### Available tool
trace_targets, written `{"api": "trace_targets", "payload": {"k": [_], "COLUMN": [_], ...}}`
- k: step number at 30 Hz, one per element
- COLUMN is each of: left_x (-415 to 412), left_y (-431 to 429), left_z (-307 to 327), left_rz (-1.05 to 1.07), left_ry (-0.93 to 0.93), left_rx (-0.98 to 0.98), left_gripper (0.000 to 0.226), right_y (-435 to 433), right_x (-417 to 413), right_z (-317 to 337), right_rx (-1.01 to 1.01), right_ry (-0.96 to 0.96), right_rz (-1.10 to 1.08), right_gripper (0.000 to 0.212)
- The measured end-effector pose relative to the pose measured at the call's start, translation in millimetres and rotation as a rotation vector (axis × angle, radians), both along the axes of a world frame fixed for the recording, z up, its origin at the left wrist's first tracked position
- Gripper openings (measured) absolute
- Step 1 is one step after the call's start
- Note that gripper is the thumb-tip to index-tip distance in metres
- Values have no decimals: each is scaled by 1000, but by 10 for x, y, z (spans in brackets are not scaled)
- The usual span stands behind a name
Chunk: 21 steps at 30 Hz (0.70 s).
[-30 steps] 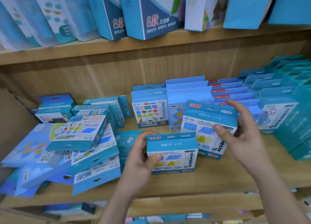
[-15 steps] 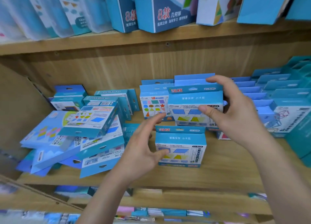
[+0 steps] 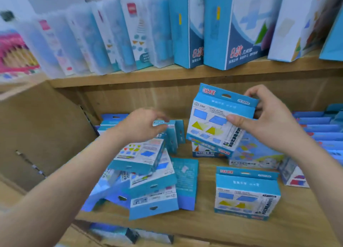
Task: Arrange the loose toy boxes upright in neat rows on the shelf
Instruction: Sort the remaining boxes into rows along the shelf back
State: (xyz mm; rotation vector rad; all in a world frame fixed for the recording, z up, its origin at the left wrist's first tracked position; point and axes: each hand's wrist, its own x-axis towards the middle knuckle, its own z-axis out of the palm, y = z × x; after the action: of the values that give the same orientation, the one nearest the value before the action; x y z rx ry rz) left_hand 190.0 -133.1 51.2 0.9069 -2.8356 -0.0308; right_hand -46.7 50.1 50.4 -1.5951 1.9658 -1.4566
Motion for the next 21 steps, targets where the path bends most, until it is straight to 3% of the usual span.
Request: {"api": "trace_targets", "payload": {"k": [4,7,9,13,17,21], "left_x": [-249,-405,-428,-388,-438,-406], "left_y": [-452,-684,-802,-834,-757,-856], "left_z": [-93,-238,-278,-287,-337,-313], "left_rz": [-131,-292,-335,-461,-376,-364], "left_ry": [-337,-485,-496,-499,-552,-445], "left_rx": [-45,-119,-168,-183,-170,-263], "left_gripper": [31,49,52,36,35,22], "right_y": [-194,-320,-401,-546,-654,-695], "right_x": [168,250,296,422,507,586], "right_z": [39,38,28,11,-30,-26], "right_rx": [118,131,101,46,-28,-41], "right_ry": [101,81,71,26,-86,-66], "right_rz": [-47,-93,-114,-192,-295,-376], "right_gripper": [40,38,37,37,34,34]}}
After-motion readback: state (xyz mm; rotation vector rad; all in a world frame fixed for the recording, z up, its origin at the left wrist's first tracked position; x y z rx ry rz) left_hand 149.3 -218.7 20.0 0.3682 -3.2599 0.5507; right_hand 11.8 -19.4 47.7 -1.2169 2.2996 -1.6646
